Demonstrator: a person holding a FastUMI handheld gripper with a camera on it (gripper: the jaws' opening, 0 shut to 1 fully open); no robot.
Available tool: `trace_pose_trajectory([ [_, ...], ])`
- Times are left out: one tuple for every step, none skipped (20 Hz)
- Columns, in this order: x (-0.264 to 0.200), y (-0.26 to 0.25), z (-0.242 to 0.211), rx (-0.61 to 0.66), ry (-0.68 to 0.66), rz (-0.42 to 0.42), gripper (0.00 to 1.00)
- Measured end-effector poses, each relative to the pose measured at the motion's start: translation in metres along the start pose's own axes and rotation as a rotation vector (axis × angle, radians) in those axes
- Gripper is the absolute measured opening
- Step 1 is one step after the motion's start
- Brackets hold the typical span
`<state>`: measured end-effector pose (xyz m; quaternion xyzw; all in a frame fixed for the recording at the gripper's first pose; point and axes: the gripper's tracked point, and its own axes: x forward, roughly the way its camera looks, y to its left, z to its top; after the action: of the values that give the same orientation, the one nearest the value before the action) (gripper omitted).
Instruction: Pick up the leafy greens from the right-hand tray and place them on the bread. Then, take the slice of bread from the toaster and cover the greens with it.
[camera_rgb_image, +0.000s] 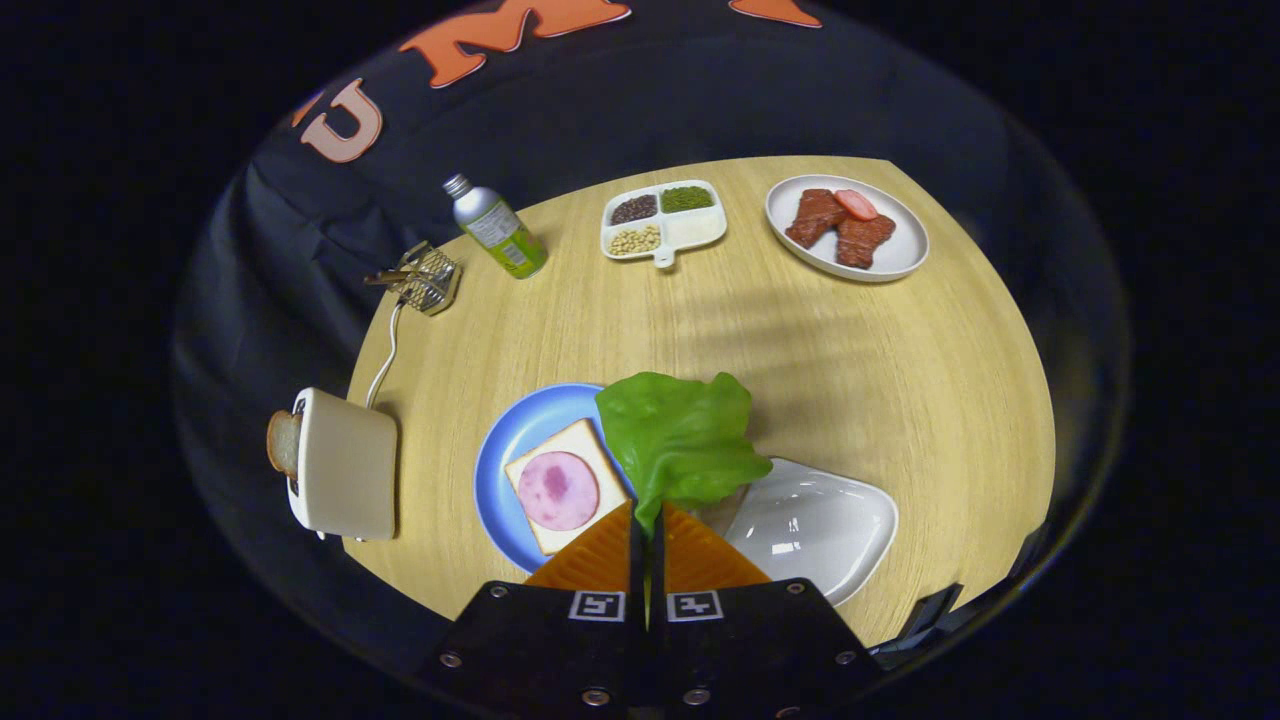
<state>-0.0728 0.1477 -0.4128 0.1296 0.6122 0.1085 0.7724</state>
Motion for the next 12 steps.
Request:
trace_pose_trajectory([
  [0.004, 0.009, 0.000, -0.019, 0.007, 0.007, 0.01],
  [0.007, 0.018, -0.002, -0.037, 0.018, 0.016, 0.01],
  [0.010, 0.029, -0.004, -0.057, 0.029, 0.032, 0.01],
  [0.014, 0.040, -0.006, -0.076, 0.039, 0.047, 0.01],
  [0.017, 0.048, -0.009, -0.097, 0.052, 0.062, 0.01],
  [0.018, 0.056, -0.011, -0.117, 0.061, 0.075, 0.01],
  [0.020, 0.064, -0.014, -0.134, 0.074, 0.087, 0.01],
  [0.024, 0.073, -0.016, -0.146, 0.086, 0.100, 0.01],
  [0.028, 0.082, -0.019, -0.155, 0.102, 0.114, 0.01],
  [0.031, 0.089, -0.023, -0.159, 0.117, 0.122, 0.01],
  [0.036, 0.096, -0.025, -0.165, 0.126, 0.127, 0.01],
  [0.041, 0.100, -0.027, -0.173, 0.137, 0.130, 0.02],
])
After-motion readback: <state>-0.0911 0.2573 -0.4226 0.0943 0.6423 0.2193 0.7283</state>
